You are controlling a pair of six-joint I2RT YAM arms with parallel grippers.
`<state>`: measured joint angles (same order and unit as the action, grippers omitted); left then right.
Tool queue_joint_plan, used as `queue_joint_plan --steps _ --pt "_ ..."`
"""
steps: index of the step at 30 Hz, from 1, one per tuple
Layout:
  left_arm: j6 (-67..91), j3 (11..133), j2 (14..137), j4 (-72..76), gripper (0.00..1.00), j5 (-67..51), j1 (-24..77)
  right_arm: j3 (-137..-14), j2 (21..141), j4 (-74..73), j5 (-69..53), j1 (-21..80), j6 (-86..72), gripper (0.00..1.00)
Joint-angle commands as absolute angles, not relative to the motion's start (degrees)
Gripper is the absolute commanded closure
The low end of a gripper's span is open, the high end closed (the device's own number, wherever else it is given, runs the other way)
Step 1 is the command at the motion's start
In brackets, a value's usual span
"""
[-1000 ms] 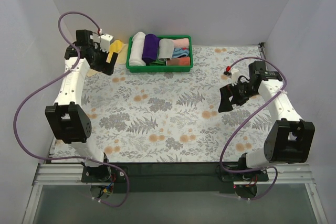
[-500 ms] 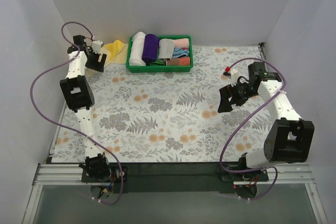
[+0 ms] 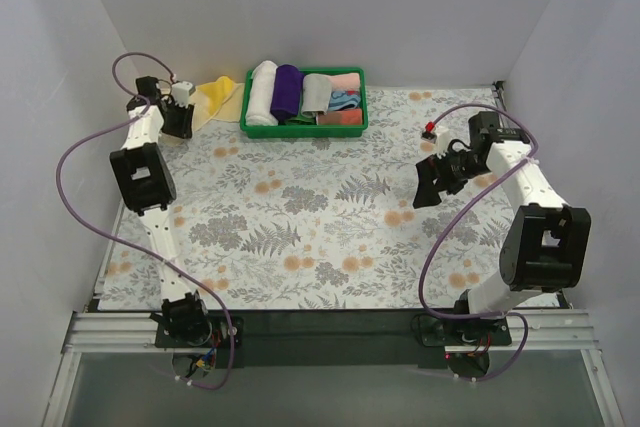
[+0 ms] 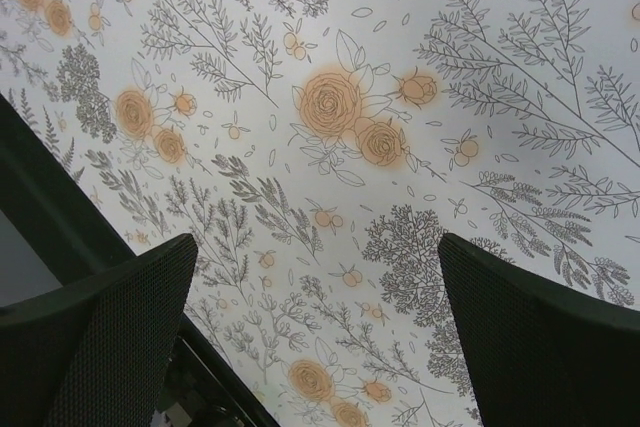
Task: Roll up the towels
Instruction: Move the towel to the center of the board
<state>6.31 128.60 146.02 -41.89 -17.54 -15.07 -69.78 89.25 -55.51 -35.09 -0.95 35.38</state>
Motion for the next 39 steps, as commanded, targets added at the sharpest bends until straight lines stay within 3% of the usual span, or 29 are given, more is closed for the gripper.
queue_joint_plan --steps 1,5,9,13,18,22,28,35,37,39 --pt "5.1 122.1 144.2 -47.8 0.72 -18.1 -16.6 -73.2 88.3 -56.1 -38.9 -1.1 36.4 0.05" --pt "4.0 110.5 134.7 -49.2 1.0 -19.8 -16.5 -75.6 87.5 -58.4 -39.6 -1.0 39.4 0.09" --pt "0.9 92.2 122.0 -51.3 1.0 -19.9 -16.5 -75.4 84.3 -60.1 -39.8 -1.0 41.6 0.09" --pt "-6.9 82.0 107.6 -59.1 1.0 -20.6 -16.4 -73.0 80.8 -60.4 -41.5 -1.0 42.8 0.1" --pt "-18.8 78.4 92.7 -73.3 1.0 -23.0 -14.4 -70.1 78.0 -60.1 -44.0 -1.0 43.2 0.09" --pt "-17.3 78.8 88.1 -79.7 1.0 -26.2 -0.9 -69.3 78.7 -60.1 -45.7 -1.0 41.3 0.11" --pt "-8.9 85.9 97.5 -73.7 1.0 -36.9 21.8 -68.9 81.4 -60.6 -46.1 -1.0 37.7 0.16" --pt "5.2 106.6 114.5 -57.8 1.0 -42.0 37.0 -68.3 82.1 -62.0 -42.1 -1.1 38.0 0.17" --pt "8.3 115.1 120.8 -55.2 0.88 -41.6 38.3 -68.6 83.4 -62.0 -42.2 -1.1 37.2 0.17" --pt "8.9 121.4 125.7 -56.8 0.62 -40.9 38.3 -69.9 85.3 -62.1 -42.4 -1.2 36.7 0.17"
